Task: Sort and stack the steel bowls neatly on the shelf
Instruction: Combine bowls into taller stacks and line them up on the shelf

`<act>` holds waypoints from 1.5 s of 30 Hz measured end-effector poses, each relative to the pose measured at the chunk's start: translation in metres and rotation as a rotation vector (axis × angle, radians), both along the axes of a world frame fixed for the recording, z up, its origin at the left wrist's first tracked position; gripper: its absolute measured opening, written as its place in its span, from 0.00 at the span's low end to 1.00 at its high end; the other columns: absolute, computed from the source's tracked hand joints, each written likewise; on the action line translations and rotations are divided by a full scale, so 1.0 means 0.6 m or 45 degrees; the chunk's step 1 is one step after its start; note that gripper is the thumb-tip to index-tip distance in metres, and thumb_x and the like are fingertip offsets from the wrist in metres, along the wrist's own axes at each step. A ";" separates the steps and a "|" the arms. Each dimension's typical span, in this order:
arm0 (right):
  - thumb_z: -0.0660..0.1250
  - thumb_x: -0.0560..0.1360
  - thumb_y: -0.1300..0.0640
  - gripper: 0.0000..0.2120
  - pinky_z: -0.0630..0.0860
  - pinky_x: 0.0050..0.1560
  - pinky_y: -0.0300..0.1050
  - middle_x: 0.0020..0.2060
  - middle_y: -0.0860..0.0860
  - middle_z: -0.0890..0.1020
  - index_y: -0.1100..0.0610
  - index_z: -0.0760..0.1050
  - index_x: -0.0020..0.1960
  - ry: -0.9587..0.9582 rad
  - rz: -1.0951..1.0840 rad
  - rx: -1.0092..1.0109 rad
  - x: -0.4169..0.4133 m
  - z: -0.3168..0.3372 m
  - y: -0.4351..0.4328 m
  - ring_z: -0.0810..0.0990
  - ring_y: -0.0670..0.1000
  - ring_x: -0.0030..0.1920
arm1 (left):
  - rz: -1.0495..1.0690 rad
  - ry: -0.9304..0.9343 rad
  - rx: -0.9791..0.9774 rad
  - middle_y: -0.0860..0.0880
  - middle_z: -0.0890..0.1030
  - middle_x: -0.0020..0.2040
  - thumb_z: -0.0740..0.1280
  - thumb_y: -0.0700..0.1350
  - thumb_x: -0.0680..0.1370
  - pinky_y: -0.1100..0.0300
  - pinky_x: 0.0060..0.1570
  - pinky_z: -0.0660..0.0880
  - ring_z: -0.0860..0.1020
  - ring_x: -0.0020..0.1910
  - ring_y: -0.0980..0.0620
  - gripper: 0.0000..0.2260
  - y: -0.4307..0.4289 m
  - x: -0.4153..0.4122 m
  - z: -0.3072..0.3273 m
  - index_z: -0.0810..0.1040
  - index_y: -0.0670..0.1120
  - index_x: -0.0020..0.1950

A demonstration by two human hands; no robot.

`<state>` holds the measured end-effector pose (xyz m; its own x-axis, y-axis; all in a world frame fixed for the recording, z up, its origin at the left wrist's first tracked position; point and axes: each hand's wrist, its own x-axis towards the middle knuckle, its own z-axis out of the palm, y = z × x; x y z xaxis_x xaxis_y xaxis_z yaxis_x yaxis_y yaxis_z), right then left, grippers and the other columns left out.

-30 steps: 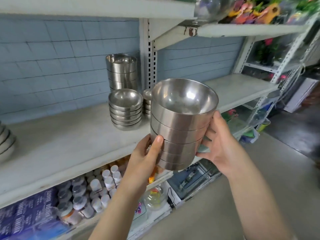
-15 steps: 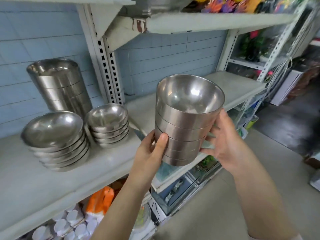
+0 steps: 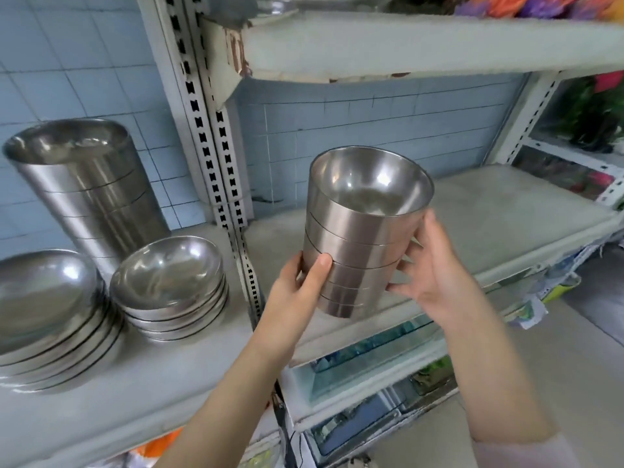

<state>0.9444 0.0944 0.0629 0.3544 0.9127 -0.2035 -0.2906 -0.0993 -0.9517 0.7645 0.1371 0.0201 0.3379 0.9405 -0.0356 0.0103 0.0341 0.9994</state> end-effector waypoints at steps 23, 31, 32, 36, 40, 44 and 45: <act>0.77 0.63 0.34 0.45 0.70 0.69 0.52 0.72 0.39 0.71 0.41 0.63 0.75 -0.678 0.738 0.459 0.147 -0.040 0.187 0.70 0.46 0.73 | 0.385 0.314 0.223 0.64 0.74 0.64 0.79 0.42 0.67 0.76 0.57 0.69 0.74 0.60 0.70 0.43 0.074 0.109 -0.076 0.58 0.57 0.74; 0.80 0.61 0.37 0.46 0.75 0.66 0.52 0.67 0.42 0.77 0.45 0.65 0.73 -0.770 0.706 0.524 0.140 -0.043 0.250 0.76 0.47 0.68 | 0.341 0.310 0.245 0.61 0.75 0.63 0.78 0.41 0.69 0.68 0.62 0.71 0.75 0.61 0.66 0.42 0.120 0.104 -0.079 0.57 0.54 0.75; 0.80 0.61 0.37 0.45 0.74 0.68 0.53 0.67 0.42 0.77 0.46 0.65 0.73 -0.776 0.703 0.527 0.138 -0.042 0.262 0.75 0.46 0.68 | 0.329 0.311 0.238 0.61 0.75 0.64 0.78 0.41 0.69 0.65 0.63 0.71 0.75 0.62 0.65 0.42 0.133 0.101 -0.080 0.57 0.53 0.76; 0.80 0.62 0.39 0.41 0.75 0.67 0.56 0.65 0.40 0.78 0.43 0.67 0.70 -0.760 0.688 0.502 0.124 -0.038 0.312 0.79 0.48 0.65 | 0.293 0.337 0.212 0.56 0.75 0.66 0.78 0.44 0.68 0.55 0.68 0.70 0.74 0.66 0.58 0.44 0.193 0.085 -0.081 0.56 0.50 0.77; 0.80 0.61 0.40 0.35 0.78 0.63 0.58 0.62 0.34 0.78 0.32 0.68 0.63 -0.749 0.708 0.457 0.109 -0.034 0.360 0.81 0.48 0.62 | 0.310 0.404 0.198 0.53 0.76 0.64 0.78 0.44 0.69 0.60 0.67 0.70 0.75 0.65 0.55 0.40 0.251 0.075 -0.082 0.60 0.46 0.74; 0.79 0.62 0.42 0.37 0.77 0.65 0.56 0.60 0.31 0.75 0.37 0.66 0.67 -0.743 0.729 0.471 0.093 -0.030 0.393 0.80 0.48 0.63 | 0.310 0.512 0.223 0.54 0.78 0.60 0.78 0.45 0.69 0.69 0.60 0.70 0.76 0.62 0.56 0.35 0.292 0.061 -0.083 0.64 0.43 0.70; 0.79 0.62 0.42 0.39 0.77 0.65 0.57 0.60 0.31 0.75 0.38 0.65 0.69 -0.748 0.730 0.461 0.090 -0.030 0.399 0.80 0.48 0.63 | 0.293 0.526 0.222 0.54 0.78 0.61 0.78 0.46 0.69 0.65 0.62 0.70 0.76 0.62 0.56 0.35 0.300 0.057 -0.083 0.64 0.44 0.70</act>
